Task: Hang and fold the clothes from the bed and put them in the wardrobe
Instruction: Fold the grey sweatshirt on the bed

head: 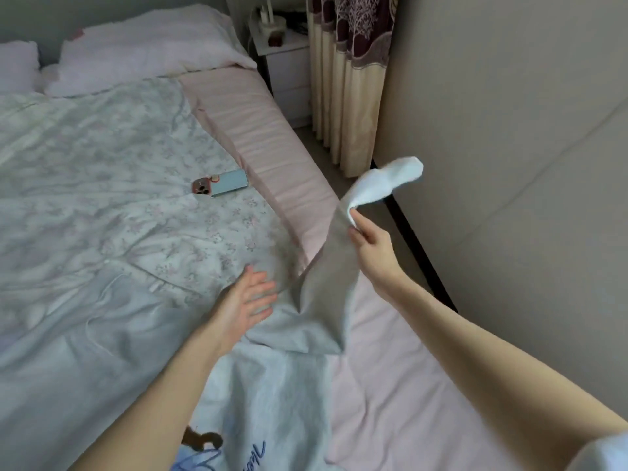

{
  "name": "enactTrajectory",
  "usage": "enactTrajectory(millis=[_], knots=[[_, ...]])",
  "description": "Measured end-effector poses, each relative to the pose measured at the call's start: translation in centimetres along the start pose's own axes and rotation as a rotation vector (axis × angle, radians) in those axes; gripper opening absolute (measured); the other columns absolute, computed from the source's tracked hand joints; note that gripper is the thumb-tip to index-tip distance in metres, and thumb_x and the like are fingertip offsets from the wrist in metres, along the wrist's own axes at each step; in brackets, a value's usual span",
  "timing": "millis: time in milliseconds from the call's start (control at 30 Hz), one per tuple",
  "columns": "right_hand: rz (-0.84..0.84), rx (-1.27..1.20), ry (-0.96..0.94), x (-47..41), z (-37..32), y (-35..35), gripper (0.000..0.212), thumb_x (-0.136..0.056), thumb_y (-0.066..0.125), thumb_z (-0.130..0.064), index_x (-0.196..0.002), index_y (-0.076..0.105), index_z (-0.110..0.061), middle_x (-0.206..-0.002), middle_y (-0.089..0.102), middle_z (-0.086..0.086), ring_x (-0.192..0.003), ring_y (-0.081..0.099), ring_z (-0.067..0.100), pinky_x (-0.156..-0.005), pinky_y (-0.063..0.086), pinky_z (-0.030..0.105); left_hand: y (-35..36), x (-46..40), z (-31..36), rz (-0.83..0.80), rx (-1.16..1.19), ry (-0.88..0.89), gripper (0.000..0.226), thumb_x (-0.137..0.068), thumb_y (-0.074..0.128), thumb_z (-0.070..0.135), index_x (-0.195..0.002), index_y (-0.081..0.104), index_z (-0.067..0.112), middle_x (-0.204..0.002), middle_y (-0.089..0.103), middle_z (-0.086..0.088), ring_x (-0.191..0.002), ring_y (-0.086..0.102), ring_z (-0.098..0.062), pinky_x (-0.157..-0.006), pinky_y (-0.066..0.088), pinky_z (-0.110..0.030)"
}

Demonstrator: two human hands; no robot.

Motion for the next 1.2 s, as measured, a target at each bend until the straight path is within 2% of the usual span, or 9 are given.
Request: enactTrajectory(millis=[100, 200, 300, 367, 533, 733, 900, 1100, 1200], knots=[[-0.236, 0.223, -0.249, 5.5, -2.7, 6.5, 0.033, -0.093, 0.045, 0.008, -0.124, 0.055, 0.007, -0.129, 0.055, 0.016, -0.120, 0.043, 0.010, -0.096, 0.030, -0.001, -5.0, 4.4, 1.8, 0.068, 0.456, -0.017, 0.064, -0.093, 0.029, 0.062, -0.128, 0.049, 0.012, -0.117, 0.063, -0.016, -0.108, 0.058, -0.034, -0.091, 0.044, -0.051], [-0.551, 0.435, -0.438, 12.7, -0.8, 12.4, 0.041, -0.089, 0.044, 0.007, -0.124, 0.060, -0.006, -0.129, 0.059, 0.006, -0.123, 0.052, 0.016, -0.104, 0.041, 0.025, -10.9, 9.5, 0.6, 0.120, 0.629, -0.026, 0.082, -0.084, 0.027, 0.076, -0.122, 0.055, 0.009, -0.116, 0.064, -0.023, -0.113, 0.056, -0.042, -0.091, 0.041, -0.056], [-0.821, 0.611, -0.575, 19.7, 3.1, 15.8, 0.052, -0.087, 0.043, 0.004, -0.127, 0.059, -0.024, -0.132, 0.057, -0.005, -0.125, 0.050, 0.014, -0.106, 0.035, 0.028, -15.4, 14.6, -4.2, 0.216, 0.477, -0.140, 0.082, -0.082, 0.032, 0.077, -0.109, 0.064, 0.006, -0.106, 0.069, -0.020, -0.102, 0.062, -0.034, -0.084, 0.045, -0.047], [-0.895, 0.752, -0.589, 22.5, 6.1, 16.5, 0.053, -0.088, 0.043, 0.000, -0.130, 0.055, -0.030, -0.136, 0.052, -0.012, -0.130, 0.044, 0.011, -0.109, 0.023, 0.028, -16.6, 16.4, -8.3, 0.218, 0.304, -0.232, 0.056, -0.090, 0.048, 0.051, -0.110, 0.064, 0.001, -0.106, 0.069, -0.019, -0.091, 0.066, -0.029, -0.080, 0.047, -0.040], [-0.739, 0.941, -0.632, 24.5, 8.4, 16.0, 0.043, -0.077, 0.058, -0.011, -0.115, 0.064, -0.029, -0.112, 0.068, -0.013, -0.106, 0.064, 0.014, -0.094, 0.049, 0.045, -18.1, 17.8, -13.4, 0.265, 0.052, -0.209, 0.027, -0.083, 0.056, -0.005, -0.109, 0.062, -0.008, -0.098, 0.067, -0.022, -0.083, 0.065, -0.029, -0.078, 0.049, -0.036], [-0.547, 1.329, -0.423, 24.5, 9.7, 15.0, 0.039, -0.086, 0.061, -0.016, -0.124, 0.060, -0.027, -0.134, 0.054, 0.002, -0.131, 0.043, 0.030, -0.107, 0.017, 0.061, -20.8, 22.1, -15.1, 0.263, 0.141, -0.086, 0.028, -0.082, 0.048, -0.008, -0.102, 0.065, 0.000, -0.101, 0.067, -0.019, -0.094, 0.063, -0.031, -0.080, 0.046, -0.037], [-0.382, 1.198, -0.670, 30.5, 5.3, 17.6, 0.032, -0.081, 0.047, -0.020, -0.104, 0.069, -0.022, -0.103, 0.070, -0.001, -0.101, 0.065, 0.027, -0.093, 0.039, 0.060, -26.1, 27.4, -19.9, 0.297, 0.022, -0.123, 0.025, -0.087, 0.049, -0.008, -0.103, 0.064, 0.004, -0.106, 0.067, -0.020, -0.098, 0.062, -0.031, -0.082, 0.044, -0.042], [-0.441, 1.083, -0.817, 40.1, 4.4, 21.2, 0.036, -0.082, 0.043, -0.022, -0.106, 0.068, -0.026, -0.101, 0.068, -0.006, -0.099, 0.057, 0.018, -0.099, 0.033, 0.045, -31.2, 35.0, -25.2, 0.476, -0.177, -0.249, 0.005, -0.071, 0.059, 0.008, -0.075, 0.060, 0.006, -0.069, 0.058, -0.012, -0.066, 0.053, -0.022, -0.060, 0.039, -0.028], [-0.578, 1.080, -0.792, 43.8, 6.3, 22.0, 0.034, -0.081, 0.045, -0.025, -0.106, 0.068, -0.029, -0.103, 0.068, -0.008, -0.096, 0.061, 0.017, -0.095, 0.039, 0.041, -32.7, 36.8, -26.7, 0.485, -0.346, -0.240, 0.032, -0.057, 0.053, 0.020, -0.084, 0.067, 0.008, -0.070, 0.064, -0.009, -0.069, 0.057, -0.027, -0.059, 0.039, -0.028]])
Point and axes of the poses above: each hand's wrist, its own x-axis away from the middle knuckle, its own y-axis out of the palm, z = x × y, the point moved 9 cm from there along -x, towards the middle knuckle
